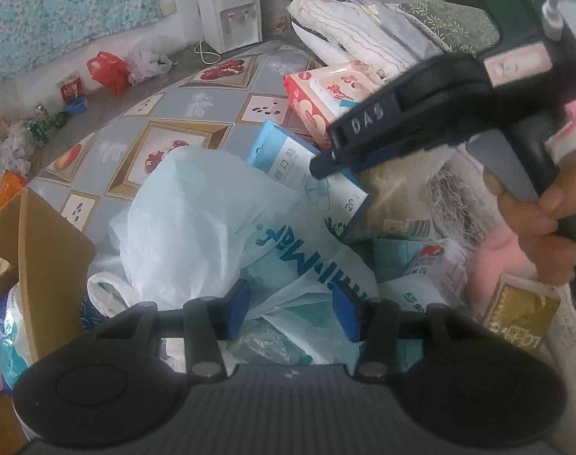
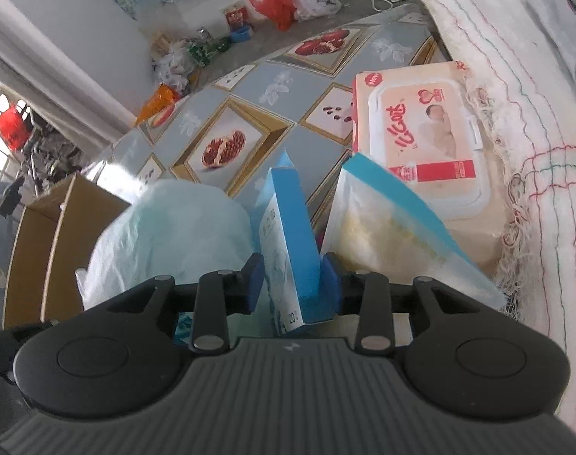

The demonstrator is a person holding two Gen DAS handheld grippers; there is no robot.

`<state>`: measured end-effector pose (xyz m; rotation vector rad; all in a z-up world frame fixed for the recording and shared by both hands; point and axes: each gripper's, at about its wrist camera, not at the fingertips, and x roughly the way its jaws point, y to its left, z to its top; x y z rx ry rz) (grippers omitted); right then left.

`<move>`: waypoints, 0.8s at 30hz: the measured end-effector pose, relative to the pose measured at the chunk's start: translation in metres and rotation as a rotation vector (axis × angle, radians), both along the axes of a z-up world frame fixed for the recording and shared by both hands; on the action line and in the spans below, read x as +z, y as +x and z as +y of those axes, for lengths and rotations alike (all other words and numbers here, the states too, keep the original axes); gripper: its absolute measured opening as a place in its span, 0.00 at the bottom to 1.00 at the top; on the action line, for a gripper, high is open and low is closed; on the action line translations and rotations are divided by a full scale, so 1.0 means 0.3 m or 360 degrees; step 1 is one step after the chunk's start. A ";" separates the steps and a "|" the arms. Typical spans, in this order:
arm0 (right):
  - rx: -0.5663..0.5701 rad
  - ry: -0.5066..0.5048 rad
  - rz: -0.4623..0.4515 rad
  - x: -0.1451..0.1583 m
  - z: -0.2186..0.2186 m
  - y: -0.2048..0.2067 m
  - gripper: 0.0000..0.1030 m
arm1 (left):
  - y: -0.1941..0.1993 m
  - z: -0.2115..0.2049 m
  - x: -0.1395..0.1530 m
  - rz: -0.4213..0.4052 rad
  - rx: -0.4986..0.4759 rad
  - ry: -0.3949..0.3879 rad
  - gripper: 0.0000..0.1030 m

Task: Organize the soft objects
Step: 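Lift the blue bandage box out of the pile with the right tool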

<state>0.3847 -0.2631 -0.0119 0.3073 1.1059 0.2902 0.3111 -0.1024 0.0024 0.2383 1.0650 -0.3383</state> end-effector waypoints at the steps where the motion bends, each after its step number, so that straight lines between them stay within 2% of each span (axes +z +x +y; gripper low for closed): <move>1: 0.0004 -0.0019 -0.0029 0.012 0.006 0.002 0.33 | -0.002 -0.001 -0.002 -0.0004 -0.0002 0.0000 0.49; 4: 0.0011 -0.0050 -0.0076 0.037 0.023 0.022 0.42 | -0.008 0.001 -0.010 -0.0007 -0.0006 0.0003 0.49; 9: 0.0022 -0.0053 -0.0089 0.038 0.058 0.099 0.47 | -0.011 0.005 -0.011 0.0000 -0.0011 0.0001 0.49; 17: 0.0050 -0.0115 0.0072 -0.042 0.108 0.237 0.48 | -0.001 0.015 -0.012 0.0014 -0.0014 -0.0009 0.49; 19: 0.0081 -0.0137 0.0084 -0.054 0.125 0.247 0.47 | 0.000 0.018 -0.014 0.0016 -0.0010 -0.0017 0.49; 22: 0.0134 -0.0174 0.0072 -0.056 0.137 0.235 0.29 | 0.002 0.022 -0.014 0.0014 -0.0009 -0.0025 0.49; 24: 0.0142 -0.0181 0.0047 -0.050 0.133 0.218 0.27 | 0.000 0.024 -0.015 0.0007 -0.0012 -0.0029 0.49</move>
